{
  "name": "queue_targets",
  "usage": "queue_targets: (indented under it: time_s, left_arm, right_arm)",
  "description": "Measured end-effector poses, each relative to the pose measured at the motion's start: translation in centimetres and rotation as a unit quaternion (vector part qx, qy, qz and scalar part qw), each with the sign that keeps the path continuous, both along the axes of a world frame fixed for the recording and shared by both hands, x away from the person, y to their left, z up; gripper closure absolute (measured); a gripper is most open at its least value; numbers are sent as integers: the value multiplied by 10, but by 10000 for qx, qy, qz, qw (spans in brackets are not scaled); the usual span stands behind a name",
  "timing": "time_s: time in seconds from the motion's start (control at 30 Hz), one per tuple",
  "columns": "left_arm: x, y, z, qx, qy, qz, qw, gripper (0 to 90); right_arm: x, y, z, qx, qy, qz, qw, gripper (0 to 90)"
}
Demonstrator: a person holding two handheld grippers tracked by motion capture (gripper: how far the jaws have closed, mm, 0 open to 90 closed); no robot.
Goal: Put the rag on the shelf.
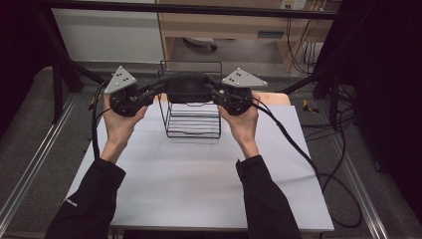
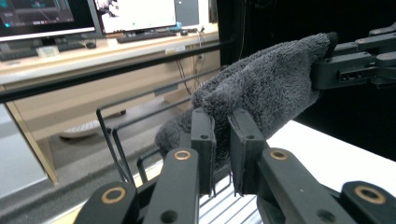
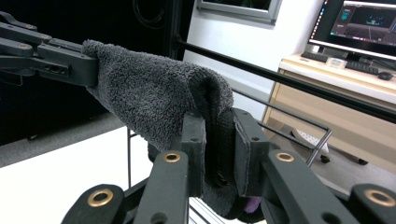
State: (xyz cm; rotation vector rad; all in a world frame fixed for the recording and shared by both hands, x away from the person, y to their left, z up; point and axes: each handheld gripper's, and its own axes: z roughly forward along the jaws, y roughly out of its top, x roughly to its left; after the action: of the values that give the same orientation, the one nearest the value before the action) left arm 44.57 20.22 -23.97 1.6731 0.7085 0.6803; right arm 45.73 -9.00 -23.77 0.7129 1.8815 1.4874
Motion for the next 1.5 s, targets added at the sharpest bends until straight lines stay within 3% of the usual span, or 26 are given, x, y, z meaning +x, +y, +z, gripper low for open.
queue_targets:
  time_s: [0.33, 0.43, 0.9, 1.2, 1.5]
  left_arm:
    - [-6, -2, -10, 148, 201, 53, 9997, 791]
    - [-8, -2, -12, 211, 251, 75, 9994, 781]
    - [-13, -4, -25, 417, 472, 144, 9979, 725]
    - [-7, -8, -37, 514, 696, 205, 9960, 678]
    - [3, -11, -56, 702, 1020, 299, 9919, 614]
  right_arm:
    - [-6, -3, -9, 75, 230, 23, 9997, 723]
    - [-8, -4, -12, 10, 208, 42, 9998, 700]
    - [-18, -4, -18, -205, 668, -153, 9974, 578]
    - [-11, -10, -38, -60, 1098, -131, 9939, 562]
    - [2, -14, -66, -23, 1330, -179, 9909, 537]
